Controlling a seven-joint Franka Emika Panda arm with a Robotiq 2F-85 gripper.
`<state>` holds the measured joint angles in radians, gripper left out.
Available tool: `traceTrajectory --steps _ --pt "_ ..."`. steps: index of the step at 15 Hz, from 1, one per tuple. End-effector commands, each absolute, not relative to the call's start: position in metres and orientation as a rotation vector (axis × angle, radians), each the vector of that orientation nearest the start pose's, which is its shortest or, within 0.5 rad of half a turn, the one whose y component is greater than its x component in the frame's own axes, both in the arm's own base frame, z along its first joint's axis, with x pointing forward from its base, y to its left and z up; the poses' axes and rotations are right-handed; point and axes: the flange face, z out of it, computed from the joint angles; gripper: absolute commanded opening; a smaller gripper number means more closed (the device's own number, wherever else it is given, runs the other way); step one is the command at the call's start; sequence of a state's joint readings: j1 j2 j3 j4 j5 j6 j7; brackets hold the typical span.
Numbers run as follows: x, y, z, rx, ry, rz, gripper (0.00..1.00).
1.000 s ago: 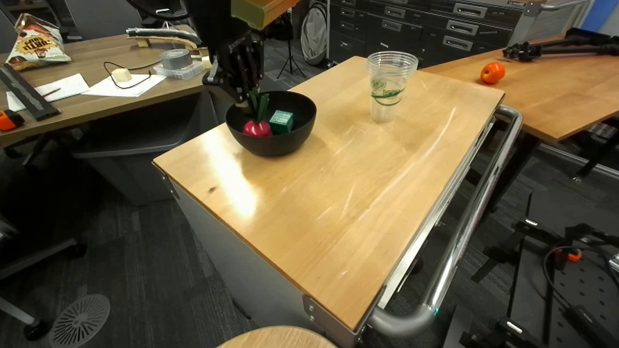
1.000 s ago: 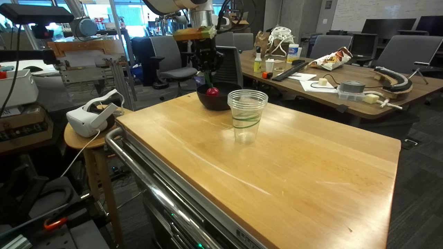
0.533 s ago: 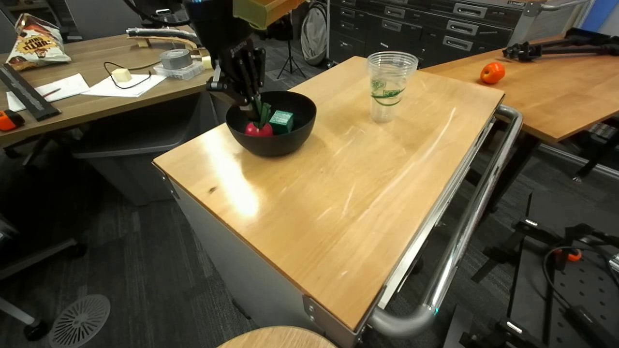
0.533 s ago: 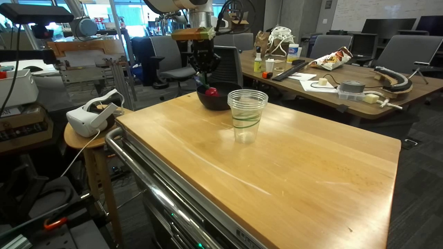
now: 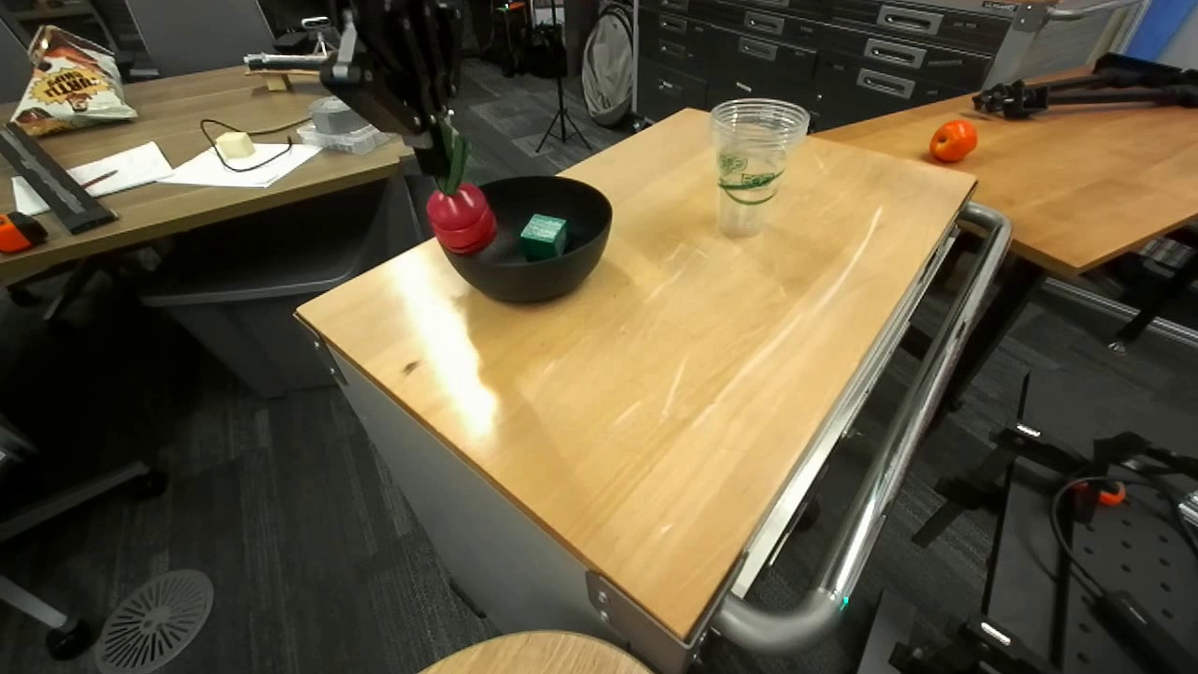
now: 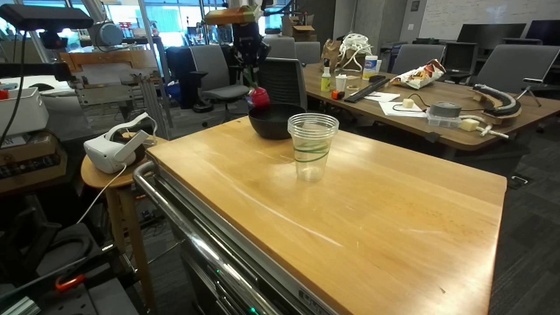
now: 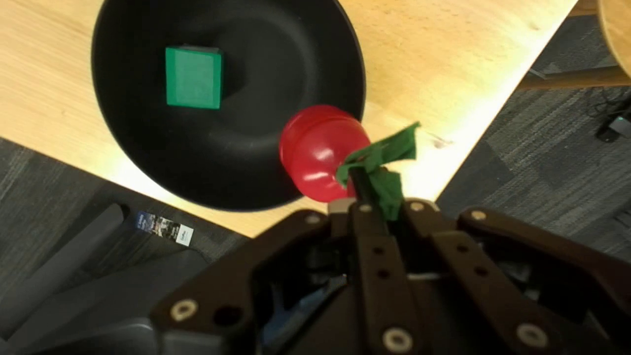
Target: Stack the clear cups inside each other
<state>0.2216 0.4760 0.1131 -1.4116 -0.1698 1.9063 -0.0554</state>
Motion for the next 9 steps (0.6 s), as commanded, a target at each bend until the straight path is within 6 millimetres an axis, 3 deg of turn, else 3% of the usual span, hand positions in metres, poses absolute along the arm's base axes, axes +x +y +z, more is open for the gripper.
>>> traceTrajectory --steps 1,5,9 --pt "0.648 0.226 0.466 -3.068 -0.896 -0.075 0.01" --pt "0.631 0.243 0.458 -2.947 -1.067 0.037 0.01" --pt "0.616 0.254 0.420 -2.798 -1.205 0.287 0.01"
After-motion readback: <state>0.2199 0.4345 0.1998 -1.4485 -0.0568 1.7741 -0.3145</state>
